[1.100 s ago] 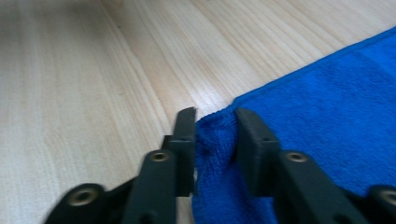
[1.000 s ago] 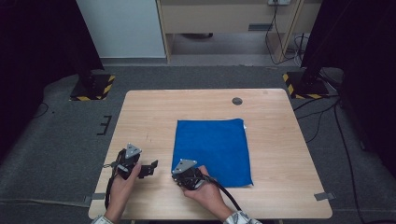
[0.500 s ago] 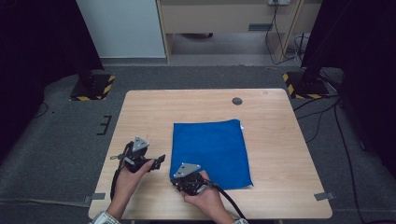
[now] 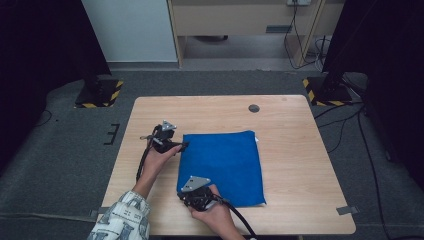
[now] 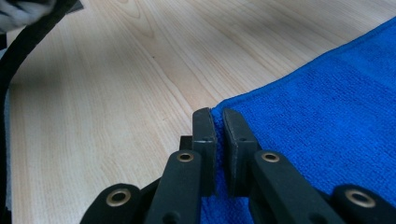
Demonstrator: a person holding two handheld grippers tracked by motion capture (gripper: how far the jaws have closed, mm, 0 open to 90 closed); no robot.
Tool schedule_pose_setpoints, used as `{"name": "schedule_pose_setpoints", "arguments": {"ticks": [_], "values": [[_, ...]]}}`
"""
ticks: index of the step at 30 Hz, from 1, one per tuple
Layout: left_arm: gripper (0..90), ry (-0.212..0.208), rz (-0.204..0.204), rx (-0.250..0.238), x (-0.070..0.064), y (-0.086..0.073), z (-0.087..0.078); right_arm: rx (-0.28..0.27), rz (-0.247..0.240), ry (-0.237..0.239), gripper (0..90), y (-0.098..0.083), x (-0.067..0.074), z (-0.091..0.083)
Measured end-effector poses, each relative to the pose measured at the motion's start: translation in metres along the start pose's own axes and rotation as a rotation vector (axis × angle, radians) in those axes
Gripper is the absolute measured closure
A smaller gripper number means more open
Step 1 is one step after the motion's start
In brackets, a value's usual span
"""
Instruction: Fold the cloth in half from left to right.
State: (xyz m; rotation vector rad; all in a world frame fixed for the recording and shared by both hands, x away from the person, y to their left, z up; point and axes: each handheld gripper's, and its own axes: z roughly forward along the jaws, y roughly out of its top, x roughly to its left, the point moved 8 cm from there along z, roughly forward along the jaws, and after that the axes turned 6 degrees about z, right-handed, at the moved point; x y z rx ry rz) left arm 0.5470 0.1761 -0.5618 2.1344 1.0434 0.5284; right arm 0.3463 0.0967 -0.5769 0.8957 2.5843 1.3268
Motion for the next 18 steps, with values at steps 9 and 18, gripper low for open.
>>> {"name": "schedule_pose_setpoints", "arguments": {"ticks": [9,18], "values": [[24.9,0.004,0.000,0.031,0.006,0.000,0.026,0.006,-0.020,-0.014,84.6,-0.001,0.003,0.000],[43.6,-0.007,0.011,0.042,0.000,0.001,0.037,-0.004,-0.023,-0.012,84.6,-0.001,0.003,-0.006]]}}
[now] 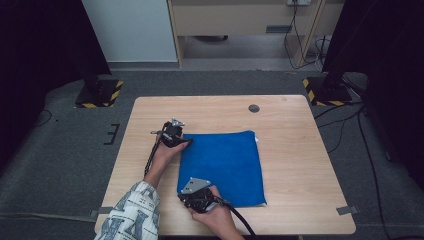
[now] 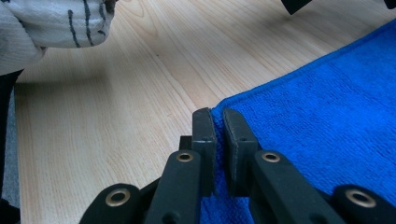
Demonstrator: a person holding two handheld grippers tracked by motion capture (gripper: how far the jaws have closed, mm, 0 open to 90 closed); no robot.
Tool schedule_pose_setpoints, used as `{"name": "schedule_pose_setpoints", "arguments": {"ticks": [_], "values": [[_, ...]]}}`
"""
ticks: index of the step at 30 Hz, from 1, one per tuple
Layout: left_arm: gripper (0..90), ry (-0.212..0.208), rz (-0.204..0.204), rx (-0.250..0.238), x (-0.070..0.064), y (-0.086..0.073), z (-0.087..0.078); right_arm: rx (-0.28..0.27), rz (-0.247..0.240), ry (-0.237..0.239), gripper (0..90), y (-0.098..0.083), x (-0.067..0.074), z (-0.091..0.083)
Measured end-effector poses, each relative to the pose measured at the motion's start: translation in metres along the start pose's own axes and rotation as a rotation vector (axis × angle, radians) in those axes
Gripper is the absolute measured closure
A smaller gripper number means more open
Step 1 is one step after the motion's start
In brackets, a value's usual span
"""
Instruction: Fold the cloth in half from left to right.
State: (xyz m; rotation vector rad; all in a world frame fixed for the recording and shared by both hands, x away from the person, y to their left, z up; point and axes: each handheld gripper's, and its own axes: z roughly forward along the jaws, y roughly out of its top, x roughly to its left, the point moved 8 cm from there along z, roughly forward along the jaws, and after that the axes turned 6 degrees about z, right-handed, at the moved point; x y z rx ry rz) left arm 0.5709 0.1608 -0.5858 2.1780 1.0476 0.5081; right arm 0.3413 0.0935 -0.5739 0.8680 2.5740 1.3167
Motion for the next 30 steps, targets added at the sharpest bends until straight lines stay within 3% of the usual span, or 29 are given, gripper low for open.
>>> {"name": "schedule_pose_setpoints", "arguments": {"ticks": [4,8,16,24,30], "values": [[69.1,-0.023,-0.003,-0.021,-0.008,0.003,0.001,-0.003,0.008,-0.006,84.7,0.000,0.000,0.001],[84.5,-0.041,-0.007,-0.036,-0.013,0.009,-0.002,-0.007,0.005,-0.011,84.9,0.002,0.000,0.000],[85.8,-0.030,-0.029,-0.081,-0.015,0.026,-0.017,-0.019,0.008,-0.034,85.9,0.008,0.001,-0.011],[86.2,-0.011,-0.046,-0.093,-0.010,0.030,-0.029,-0.062,0.016,-0.068,86.4,0.020,0.005,-0.024],[86.2,-0.009,-0.055,-0.094,-0.004,0.028,-0.032,-0.064,0.026,-0.079,86.4,0.022,0.006,-0.022]]}}
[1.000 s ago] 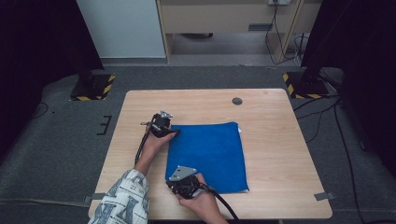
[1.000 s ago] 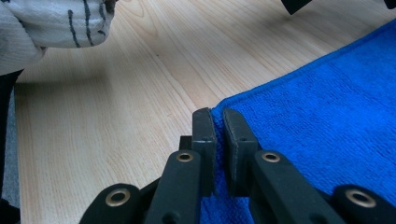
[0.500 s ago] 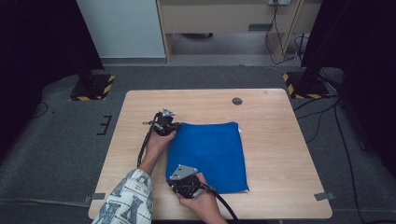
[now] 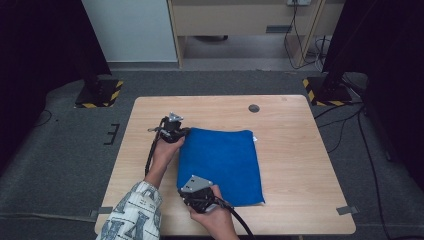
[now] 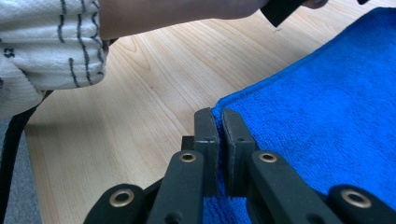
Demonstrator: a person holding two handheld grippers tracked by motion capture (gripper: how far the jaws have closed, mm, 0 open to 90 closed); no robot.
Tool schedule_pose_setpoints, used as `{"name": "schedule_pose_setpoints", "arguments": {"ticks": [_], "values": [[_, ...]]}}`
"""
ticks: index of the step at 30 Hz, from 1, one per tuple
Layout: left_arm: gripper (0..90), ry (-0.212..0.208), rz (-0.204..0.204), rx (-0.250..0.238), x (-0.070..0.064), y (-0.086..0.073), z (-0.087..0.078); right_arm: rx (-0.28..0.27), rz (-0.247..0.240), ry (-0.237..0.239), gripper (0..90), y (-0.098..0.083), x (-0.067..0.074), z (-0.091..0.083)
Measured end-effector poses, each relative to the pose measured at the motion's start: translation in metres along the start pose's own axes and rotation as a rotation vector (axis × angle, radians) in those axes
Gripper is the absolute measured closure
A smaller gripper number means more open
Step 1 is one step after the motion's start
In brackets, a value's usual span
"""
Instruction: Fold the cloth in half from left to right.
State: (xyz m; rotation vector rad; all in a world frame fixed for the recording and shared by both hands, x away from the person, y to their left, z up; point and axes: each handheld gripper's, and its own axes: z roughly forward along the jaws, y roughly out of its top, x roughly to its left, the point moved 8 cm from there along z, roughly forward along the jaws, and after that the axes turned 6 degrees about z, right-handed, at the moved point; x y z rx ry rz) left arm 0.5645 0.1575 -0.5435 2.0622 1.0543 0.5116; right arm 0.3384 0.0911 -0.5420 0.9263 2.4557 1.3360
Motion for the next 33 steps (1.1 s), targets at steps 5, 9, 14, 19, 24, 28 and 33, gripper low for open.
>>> {"name": "schedule_pose_setpoints", "arguments": {"ticks": [5,9,14,19,24,28,33], "values": [[86.2,-0.004,-0.015,-0.011,0.005,0.000,-0.003,-0.001,0.011,0.004,86.4,0.001,0.002,0.003],[86.2,-0.005,-0.010,-0.002,0.007,-0.001,-0.003,-0.010,0.009,0.005,86.4,0.004,0.004,0.005],[86.2,-0.008,-0.014,0.002,0.009,-0.003,-0.002,-0.012,0.009,0.011,86.4,0.010,0.007,0.007],[86.3,-0.011,-0.020,0.003,0.010,-0.003,-0.003,-0.013,0.004,0.007,86.4,0.013,0.006,0.009],[86.3,-0.018,-0.016,0.015,0.010,-0.002,-0.005,-0.009,0.000,0.017,86.4,0.015,0.010,0.010],[86.3,-0.012,-0.010,0.015,0.013,0.004,-0.010,-0.009,-0.005,0.018,86.4,0.018,0.011,0.012],[86.3,-0.010,-0.003,0.020,0.016,0.006,-0.013,-0.013,-0.007,0.021,86.4,0.021,0.013,0.010]]}}
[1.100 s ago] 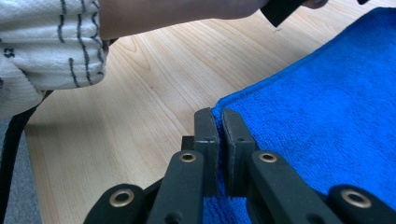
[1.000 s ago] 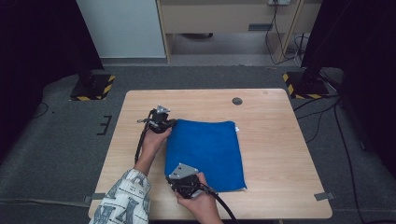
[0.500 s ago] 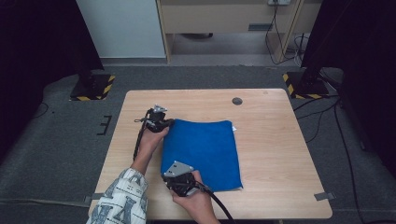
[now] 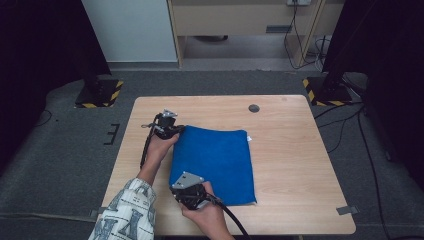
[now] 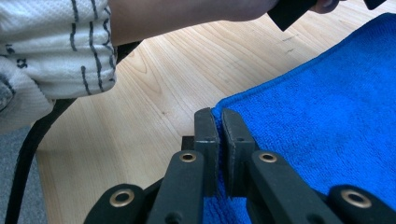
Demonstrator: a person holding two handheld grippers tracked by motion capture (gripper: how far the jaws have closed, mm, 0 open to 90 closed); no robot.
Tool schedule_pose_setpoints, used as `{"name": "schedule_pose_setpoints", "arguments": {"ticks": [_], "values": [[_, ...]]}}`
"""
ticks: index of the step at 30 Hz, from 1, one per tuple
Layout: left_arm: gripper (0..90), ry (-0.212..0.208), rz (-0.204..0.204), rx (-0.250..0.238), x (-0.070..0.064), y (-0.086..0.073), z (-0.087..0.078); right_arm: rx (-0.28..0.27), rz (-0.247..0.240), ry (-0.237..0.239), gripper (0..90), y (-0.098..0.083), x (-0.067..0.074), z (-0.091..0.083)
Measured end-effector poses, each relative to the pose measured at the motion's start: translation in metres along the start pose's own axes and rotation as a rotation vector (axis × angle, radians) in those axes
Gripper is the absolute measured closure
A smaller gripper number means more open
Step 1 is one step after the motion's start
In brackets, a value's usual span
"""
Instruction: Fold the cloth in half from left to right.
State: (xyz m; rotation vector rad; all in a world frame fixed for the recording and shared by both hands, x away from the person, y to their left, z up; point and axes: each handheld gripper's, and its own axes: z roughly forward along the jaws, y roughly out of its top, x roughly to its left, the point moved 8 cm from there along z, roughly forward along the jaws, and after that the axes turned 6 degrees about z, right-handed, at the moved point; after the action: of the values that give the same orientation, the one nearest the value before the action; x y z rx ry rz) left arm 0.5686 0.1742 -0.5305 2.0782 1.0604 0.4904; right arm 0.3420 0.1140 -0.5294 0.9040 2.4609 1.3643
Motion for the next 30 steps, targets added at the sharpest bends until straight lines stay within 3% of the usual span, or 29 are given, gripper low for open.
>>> {"name": "schedule_pose_setpoints", "arguments": {"ticks": [14,20,25,30], "values": [[86.2,0.000,0.006,0.009,0.009,-0.007,-0.008,0.002,-0.013,0.009,86.3,0.010,0.013,0.009],[86.2,0.018,-0.017,-0.001,0.019,-0.010,-0.020,-0.013,-0.008,0.034,86.1,0.016,0.023,0.017],[86.3,0.015,-0.009,-0.002,0.014,-0.006,-0.022,-0.027,0.021,0.036,86.2,0.017,0.018,0.017],[86.2,0.014,-0.003,0.013,0.005,-0.002,-0.013,-0.022,0.038,0.026,86.2,0.010,0.008,0.011]]}}
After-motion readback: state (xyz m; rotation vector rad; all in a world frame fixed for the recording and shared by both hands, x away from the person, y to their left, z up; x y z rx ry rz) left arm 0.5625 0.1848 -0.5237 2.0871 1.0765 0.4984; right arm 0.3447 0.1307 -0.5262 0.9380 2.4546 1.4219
